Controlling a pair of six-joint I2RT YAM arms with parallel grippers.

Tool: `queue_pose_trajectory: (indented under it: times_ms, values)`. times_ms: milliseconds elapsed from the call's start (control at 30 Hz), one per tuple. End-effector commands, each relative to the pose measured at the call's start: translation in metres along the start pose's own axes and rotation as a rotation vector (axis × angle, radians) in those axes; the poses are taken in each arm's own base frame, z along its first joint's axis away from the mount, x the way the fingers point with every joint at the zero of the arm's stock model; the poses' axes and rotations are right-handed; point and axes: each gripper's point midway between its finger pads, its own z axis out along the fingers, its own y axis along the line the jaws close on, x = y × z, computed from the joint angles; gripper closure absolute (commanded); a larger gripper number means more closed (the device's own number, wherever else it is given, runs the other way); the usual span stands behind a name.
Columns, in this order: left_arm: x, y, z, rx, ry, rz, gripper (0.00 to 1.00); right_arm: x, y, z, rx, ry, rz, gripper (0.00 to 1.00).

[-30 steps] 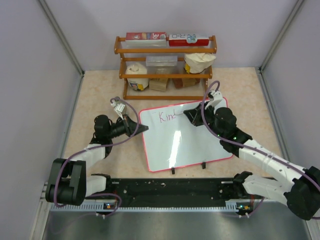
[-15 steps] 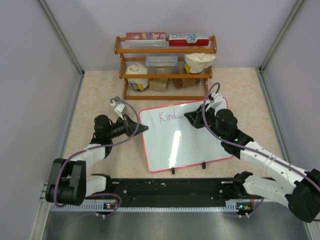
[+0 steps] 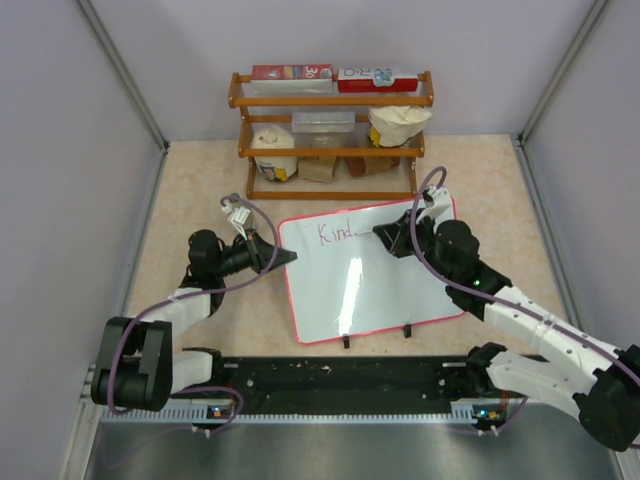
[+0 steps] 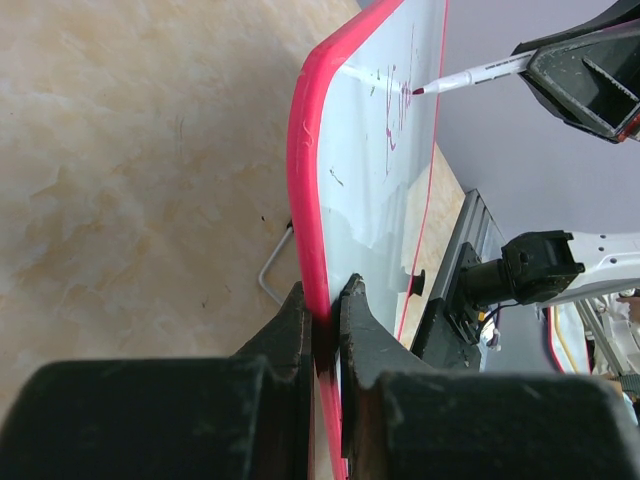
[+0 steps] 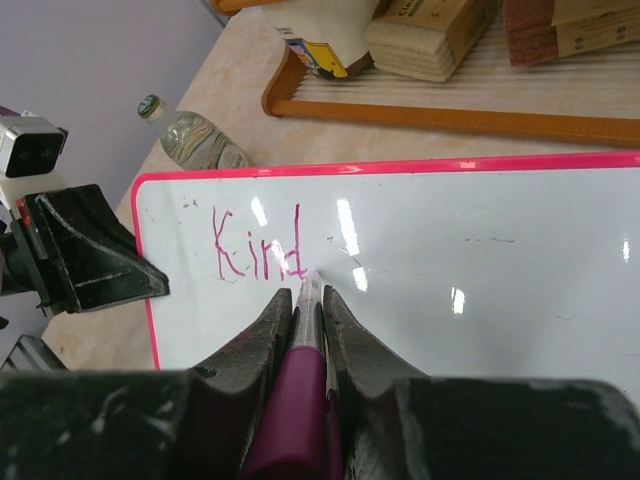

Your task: Write a sentence on the whiteboard

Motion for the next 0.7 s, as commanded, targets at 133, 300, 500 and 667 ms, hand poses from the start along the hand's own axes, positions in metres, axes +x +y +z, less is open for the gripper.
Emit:
queue_pose_trajectory:
  times_ms: [133,300,500,667]
  values:
    - [0.004,0.035,0.0,-0.127,-0.02,0.157,1.0,-0.047,0.016,-0.004,-0.034,-0.121,0.003,1.0]
    - [0.005,0.035,0.0,-0.126,-0.019,0.155,1.0,-0.049,0.016,0.002,-0.026,-0.114,-0.011,1.0]
    - [0.005,0.035,0.001,-0.126,-0.019,0.156,1.0,-0.045,0.012,0.008,-0.014,-0.102,-0.011,1.0]
    - [0.005,0.035,0.001,-0.124,-0.018,0.156,1.0,-0.035,0.005,0.013,0.007,-0.075,-0.019,1.0]
